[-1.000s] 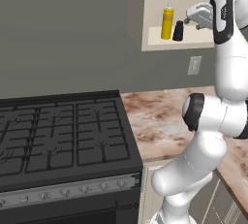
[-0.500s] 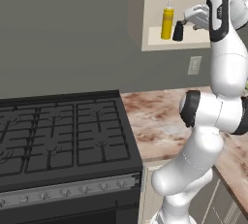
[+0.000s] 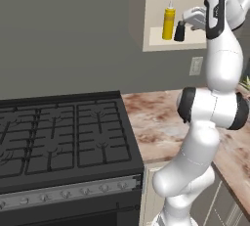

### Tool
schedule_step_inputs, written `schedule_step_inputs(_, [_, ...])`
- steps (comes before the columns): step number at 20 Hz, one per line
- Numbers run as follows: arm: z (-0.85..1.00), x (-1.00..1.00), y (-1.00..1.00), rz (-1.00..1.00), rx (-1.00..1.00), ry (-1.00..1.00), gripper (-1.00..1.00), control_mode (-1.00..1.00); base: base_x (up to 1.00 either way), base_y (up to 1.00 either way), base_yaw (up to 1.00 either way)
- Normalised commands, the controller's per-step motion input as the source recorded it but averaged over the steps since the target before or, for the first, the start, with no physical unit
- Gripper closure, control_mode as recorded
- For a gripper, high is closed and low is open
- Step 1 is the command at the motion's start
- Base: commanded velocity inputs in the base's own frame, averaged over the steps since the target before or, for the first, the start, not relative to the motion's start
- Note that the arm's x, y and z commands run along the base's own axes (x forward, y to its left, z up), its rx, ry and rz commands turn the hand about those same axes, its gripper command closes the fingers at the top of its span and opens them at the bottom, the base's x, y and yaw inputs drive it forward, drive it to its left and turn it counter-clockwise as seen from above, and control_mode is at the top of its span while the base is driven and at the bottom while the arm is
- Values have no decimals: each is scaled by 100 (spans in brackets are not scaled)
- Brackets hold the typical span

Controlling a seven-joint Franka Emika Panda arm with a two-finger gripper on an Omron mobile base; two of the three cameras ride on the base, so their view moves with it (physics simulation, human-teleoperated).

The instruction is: Move the mustard and shaker from the cabinet to the dining counter.

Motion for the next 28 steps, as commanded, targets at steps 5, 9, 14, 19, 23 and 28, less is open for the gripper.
schedule_step_inputs(5, [-2,31,-10,4,0,0,-100,-100,0,0,0])
schedule_step_inputs(9, [0,38,-22,3,0,0,-100,-100,0,0,0])
schedule_step_inputs(14, [0,32,-15,5,0,0,-100,-100,0,0,0])
schedule_step_inputs(19, [-3,4,-5,8,0,0,-100,-100,0,0,0])
schedule_step_inputs(23, [-4,-12,2,12,0,0,-100,-100,0,0,0])
schedule_step_inputs(28, [0,-13,23,15,0,0,-100,-100,0,0,0])
